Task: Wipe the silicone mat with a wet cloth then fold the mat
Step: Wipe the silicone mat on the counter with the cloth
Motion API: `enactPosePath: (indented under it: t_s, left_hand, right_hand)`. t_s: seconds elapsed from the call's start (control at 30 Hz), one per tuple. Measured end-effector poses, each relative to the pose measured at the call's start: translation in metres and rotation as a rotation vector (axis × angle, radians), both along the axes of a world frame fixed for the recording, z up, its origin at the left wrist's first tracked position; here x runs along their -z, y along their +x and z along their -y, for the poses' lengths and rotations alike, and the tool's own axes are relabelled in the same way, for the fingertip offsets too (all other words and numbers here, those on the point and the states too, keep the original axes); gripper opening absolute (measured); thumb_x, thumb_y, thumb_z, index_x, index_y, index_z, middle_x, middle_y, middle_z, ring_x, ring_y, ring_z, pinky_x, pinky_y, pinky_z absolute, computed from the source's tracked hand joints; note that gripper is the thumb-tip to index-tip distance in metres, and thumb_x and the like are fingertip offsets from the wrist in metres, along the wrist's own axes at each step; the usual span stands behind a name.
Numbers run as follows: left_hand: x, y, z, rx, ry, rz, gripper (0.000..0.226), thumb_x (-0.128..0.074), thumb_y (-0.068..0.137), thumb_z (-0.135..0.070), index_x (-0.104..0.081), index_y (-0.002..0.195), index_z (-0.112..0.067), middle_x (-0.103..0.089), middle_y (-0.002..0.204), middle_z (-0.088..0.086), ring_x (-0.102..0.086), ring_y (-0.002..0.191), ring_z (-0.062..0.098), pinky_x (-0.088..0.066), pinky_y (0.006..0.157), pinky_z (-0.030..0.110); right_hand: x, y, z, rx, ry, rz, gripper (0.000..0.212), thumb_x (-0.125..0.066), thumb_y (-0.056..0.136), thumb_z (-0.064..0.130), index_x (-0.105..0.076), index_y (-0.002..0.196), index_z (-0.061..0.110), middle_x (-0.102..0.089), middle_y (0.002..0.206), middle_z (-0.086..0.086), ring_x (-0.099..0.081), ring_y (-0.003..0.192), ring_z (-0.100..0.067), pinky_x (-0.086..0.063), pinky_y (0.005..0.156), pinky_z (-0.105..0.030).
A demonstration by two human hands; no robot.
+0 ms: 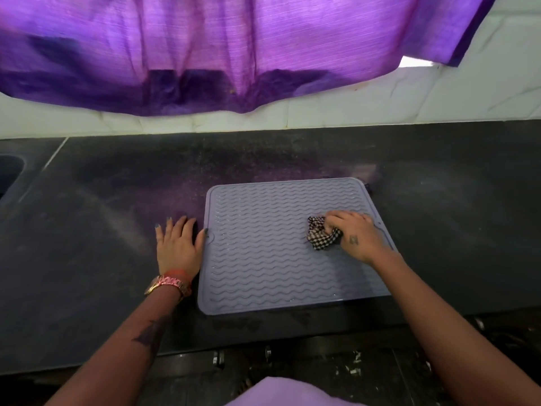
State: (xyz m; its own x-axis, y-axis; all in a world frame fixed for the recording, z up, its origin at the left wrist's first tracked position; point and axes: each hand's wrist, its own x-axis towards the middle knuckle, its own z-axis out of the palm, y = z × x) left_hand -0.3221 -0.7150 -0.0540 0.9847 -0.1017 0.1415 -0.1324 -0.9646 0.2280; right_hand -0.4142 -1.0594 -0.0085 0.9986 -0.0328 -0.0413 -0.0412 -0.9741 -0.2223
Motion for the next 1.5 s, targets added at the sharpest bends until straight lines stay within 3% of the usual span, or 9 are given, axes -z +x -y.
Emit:
enactPosePath:
  t_s: [0.07, 0.23, 0.47, 0.6, 0.77, 1.0, 1.2, 1.37, 1.5]
  left_hand:
    - [0.002, -0.004, -0.002, 0.001, -0.044, 0.057, 0.053, -0.039, 0.094, -0.046, -0.051, 0.128, -0.007, -0.049, 0.138, 0.016, -0.031, 0.136, 0.036, -0.008, 0.117, 0.050]
    - [0.000, -0.002, 0.000, 0.013, -0.051, 0.072, 0.068, -0.031, 0.085, -0.056, -0.054, 0.125, -0.005, -0.052, 0.134, 0.018, -0.034, 0.135, 0.036, -0.008, 0.116, 0.049]
    - [-0.001, -0.003, 0.000, 0.000, -0.080, 0.091, 0.071, -0.037, 0.083, -0.057, -0.055, 0.123, -0.002, -0.055, 0.130, 0.019, -0.035, 0.133, 0.039, -0.009, 0.115, 0.050]
    - [0.001, -0.002, -0.001, 0.007, -0.087, 0.089, 0.063, -0.043, 0.087, -0.054, -0.055, 0.121, -0.002, -0.055, 0.130, 0.019, -0.034, 0.133, 0.039, -0.009, 0.116, 0.051]
    - [0.001, -0.001, -0.002, -0.003, -0.081, 0.088, 0.070, -0.036, 0.083, -0.058, -0.056, 0.120, -0.003, -0.055, 0.129, 0.019, -0.035, 0.133, 0.038, -0.008, 0.116, 0.049]
    - [0.003, 0.001, -0.002, -0.007, -0.090, 0.089, 0.056, -0.053, 0.088, -0.048, -0.056, 0.119, -0.002, -0.055, 0.128, 0.019, -0.035, 0.133, 0.039, -0.009, 0.116, 0.050]
    - [0.003, 0.000, -0.001, -0.012, -0.078, 0.096, 0.066, -0.040, 0.084, -0.057, -0.056, 0.118, -0.003, -0.056, 0.127, 0.020, -0.036, 0.132, 0.039, -0.011, 0.115, 0.050]
    - [0.002, 0.000, -0.001, -0.005, -0.076, 0.102, 0.063, -0.042, 0.086, -0.055, -0.057, 0.117, -0.002, -0.057, 0.126, 0.020, -0.037, 0.131, 0.039, -0.009, 0.116, 0.051]
    - [0.000, -0.001, 0.000, -0.012, -0.074, 0.095, 0.063, -0.042, 0.087, -0.055, -0.058, 0.116, -0.002, -0.057, 0.125, 0.020, -0.037, 0.131, 0.040, -0.009, 0.116, 0.050]
  right_hand:
    - [-0.001, -0.016, -0.002, 0.012, 0.049, 0.034, 0.043, -0.047, 0.066, -0.008, -0.049, 0.087, 0.029, -0.052, 0.131, 0.011, -0.044, 0.118, -0.024, -0.023, 0.093, -0.037]
    - [0.023, -0.050, -0.018, 0.004, -0.095, 0.063, 0.040, -0.049, 0.076, 0.003, -0.058, 0.108, 0.025, -0.035, 0.148, 0.011, -0.030, 0.134, -0.021, -0.009, 0.110, -0.042]
    - [0.001, -0.052, -0.015, 0.046, 0.044, 0.093, 0.042, -0.049, 0.069, -0.005, -0.053, 0.090, 0.031, -0.055, 0.126, 0.014, -0.045, 0.112, -0.022, -0.022, 0.088, -0.035]
    - [0.019, -0.085, -0.032, -0.010, -0.028, 0.126, 0.039, -0.052, 0.062, -0.003, -0.060, 0.089, 0.024, -0.056, 0.130, 0.006, -0.047, 0.115, -0.028, -0.027, 0.098, -0.045]
    - [0.011, -0.079, -0.026, -0.011, 0.011, 0.114, 0.041, -0.049, 0.071, -0.003, -0.061, 0.096, 0.027, -0.053, 0.131, 0.012, -0.043, 0.116, -0.021, -0.023, 0.097, -0.036]
    - [0.019, -0.102, -0.036, -0.063, -0.021, 0.182, 0.039, -0.057, 0.065, -0.007, -0.064, 0.088, 0.023, -0.058, 0.126, 0.007, -0.050, 0.112, -0.026, -0.029, 0.097, -0.042]
    - [0.018, -0.118, -0.034, -0.057, -0.008, 0.207, 0.040, -0.060, 0.065, -0.005, -0.064, 0.091, 0.026, -0.060, 0.125, 0.009, -0.053, 0.112, -0.024, -0.029, 0.100, -0.046]
    - [0.009, -0.117, -0.022, -0.104, 0.131, 0.043, 0.030, -0.065, 0.073, 0.022, -0.060, 0.098, 0.037, -0.044, 0.137, 0.021, -0.036, 0.127, -0.011, -0.011, 0.109, -0.036]
    - [-0.013, -0.095, -0.008, -0.100, 0.299, -0.069, 0.030, -0.071, 0.075, 0.034, -0.060, 0.102, 0.043, -0.051, 0.121, 0.016, -0.044, 0.115, -0.005, -0.030, 0.099, -0.032]
